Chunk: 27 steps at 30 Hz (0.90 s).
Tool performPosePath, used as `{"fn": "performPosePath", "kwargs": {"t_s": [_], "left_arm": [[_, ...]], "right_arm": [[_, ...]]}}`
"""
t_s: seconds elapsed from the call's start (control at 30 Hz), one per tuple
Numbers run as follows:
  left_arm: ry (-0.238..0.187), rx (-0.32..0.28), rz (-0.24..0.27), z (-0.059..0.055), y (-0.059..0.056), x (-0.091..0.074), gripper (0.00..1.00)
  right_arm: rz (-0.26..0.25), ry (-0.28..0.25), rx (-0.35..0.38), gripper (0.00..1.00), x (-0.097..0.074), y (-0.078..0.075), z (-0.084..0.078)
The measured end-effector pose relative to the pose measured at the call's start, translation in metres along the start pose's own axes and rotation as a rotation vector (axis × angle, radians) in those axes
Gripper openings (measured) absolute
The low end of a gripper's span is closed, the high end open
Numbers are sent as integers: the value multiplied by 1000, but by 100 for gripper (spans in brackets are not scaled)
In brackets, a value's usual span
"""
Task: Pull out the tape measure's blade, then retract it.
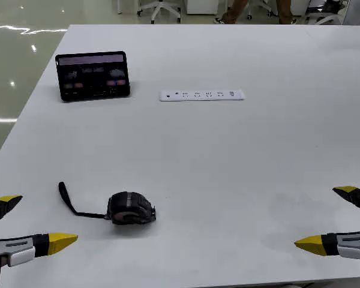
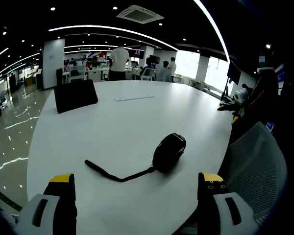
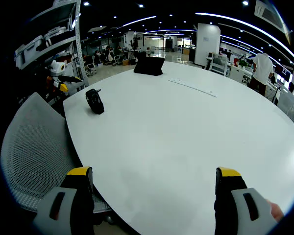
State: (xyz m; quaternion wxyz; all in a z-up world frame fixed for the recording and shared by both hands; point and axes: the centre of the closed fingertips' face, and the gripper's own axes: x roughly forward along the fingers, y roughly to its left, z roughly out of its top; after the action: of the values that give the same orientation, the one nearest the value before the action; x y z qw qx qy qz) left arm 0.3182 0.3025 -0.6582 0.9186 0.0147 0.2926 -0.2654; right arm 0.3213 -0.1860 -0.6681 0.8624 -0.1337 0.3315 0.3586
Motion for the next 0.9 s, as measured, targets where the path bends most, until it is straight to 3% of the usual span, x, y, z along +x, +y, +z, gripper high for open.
{"fn": "performPosePath", "kwargs": {"t_s": [0.67,0.77,0.9], "left_arm": [[21,6,-17,-4,-1,2,100],[-30,61,-37,6,-4,5,100],[-7,81,-69,10,-7,12,100]], "right_arm": [[-1,8,-7,100,0,1,-3],[2,9,-16,100,3,1,-1],[25,7,-51,100,11,6,3]]}}
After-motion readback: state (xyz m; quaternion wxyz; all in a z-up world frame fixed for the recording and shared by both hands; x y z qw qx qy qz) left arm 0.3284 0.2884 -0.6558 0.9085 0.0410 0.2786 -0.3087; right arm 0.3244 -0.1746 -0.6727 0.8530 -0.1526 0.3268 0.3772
